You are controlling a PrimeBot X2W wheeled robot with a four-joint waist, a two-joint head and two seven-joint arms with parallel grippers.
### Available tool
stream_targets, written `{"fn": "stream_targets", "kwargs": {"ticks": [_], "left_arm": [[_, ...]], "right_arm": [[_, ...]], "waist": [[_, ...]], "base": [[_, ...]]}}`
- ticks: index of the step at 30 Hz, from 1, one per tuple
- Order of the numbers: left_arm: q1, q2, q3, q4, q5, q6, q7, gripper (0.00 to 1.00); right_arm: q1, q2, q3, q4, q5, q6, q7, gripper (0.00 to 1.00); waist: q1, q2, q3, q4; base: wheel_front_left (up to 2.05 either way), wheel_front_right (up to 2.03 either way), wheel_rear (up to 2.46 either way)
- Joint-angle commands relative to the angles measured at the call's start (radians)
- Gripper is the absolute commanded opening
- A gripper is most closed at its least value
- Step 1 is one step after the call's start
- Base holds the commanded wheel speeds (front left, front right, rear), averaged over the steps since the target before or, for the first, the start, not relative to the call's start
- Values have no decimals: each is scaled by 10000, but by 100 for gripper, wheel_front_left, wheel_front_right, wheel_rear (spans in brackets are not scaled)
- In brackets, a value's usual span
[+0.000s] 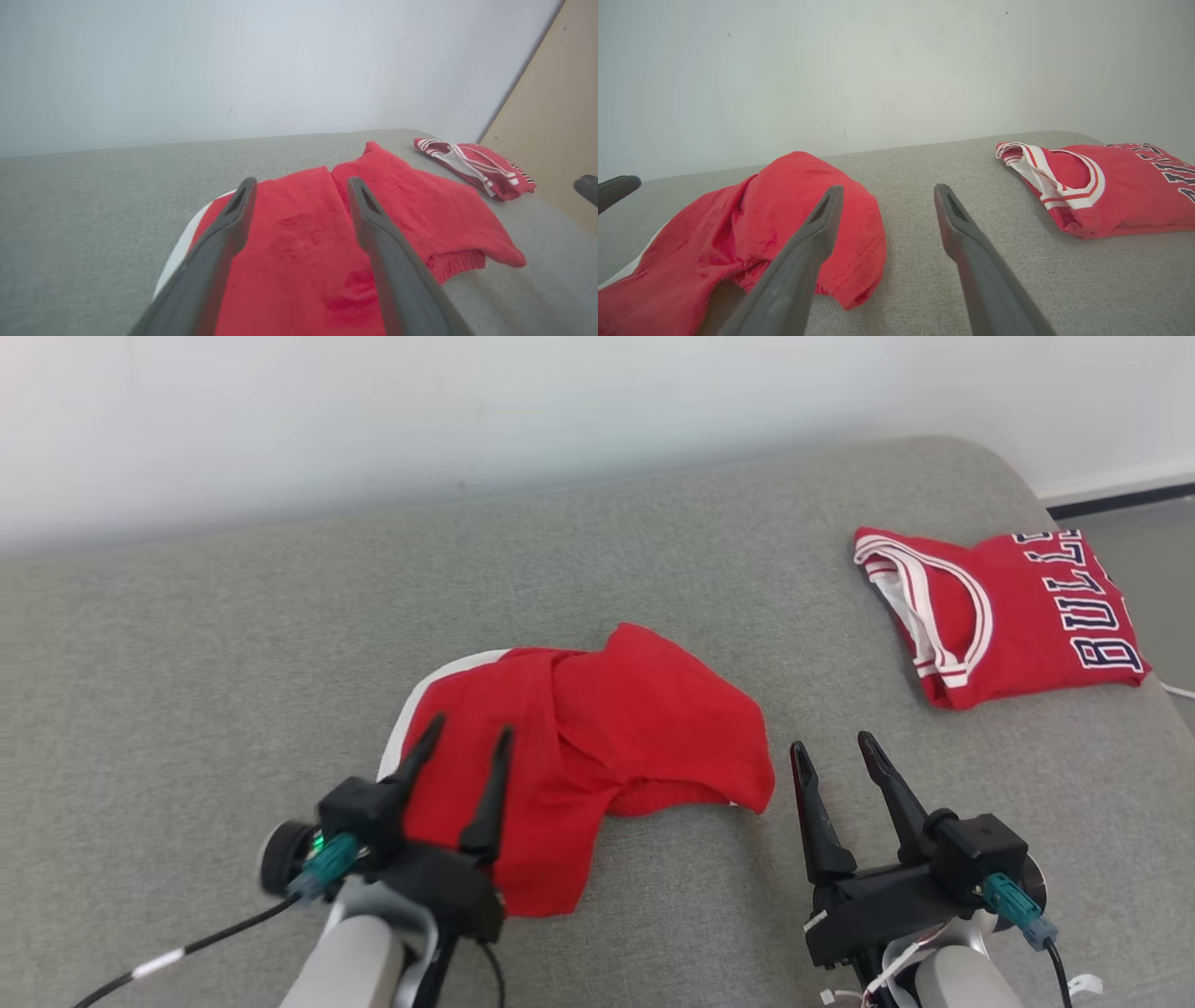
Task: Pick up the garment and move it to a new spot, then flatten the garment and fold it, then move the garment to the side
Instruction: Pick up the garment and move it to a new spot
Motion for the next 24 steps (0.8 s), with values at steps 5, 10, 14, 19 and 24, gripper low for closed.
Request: {"fn": "stream_targets", "kwargs": {"ticks": [5,10,14,19,24], "left_arm": [[937,180,1005,-396,372,71,-28,100],[1909,176,2291,-1047,679,94,-28,100],[2829,45,3313,-1569,994,33,-28,100],[3477,-79,3914,-1940,1244,-17,-28,100],[4189,-142,4194,-2087,1432,-69,-28,100]], "right_arm": [[258,14,18,51,-20,-26,5,100],[437,12,16,115,-27,-26,5,100],[604,9,89,202,-78,-26,5,100],[772,12,122,287,-100,-26,5,100],[990,13,97,415,-106,-26,5,100]], "waist": [[0,0,-300,398],[0,0,-502,639],[0,0,-664,900],[0,0,-850,1148],[0,0,-1082,1347]], "base": [[0,0,0],[0,0,0],[0,0,0],[0,0,0],[0,0,0]]}}
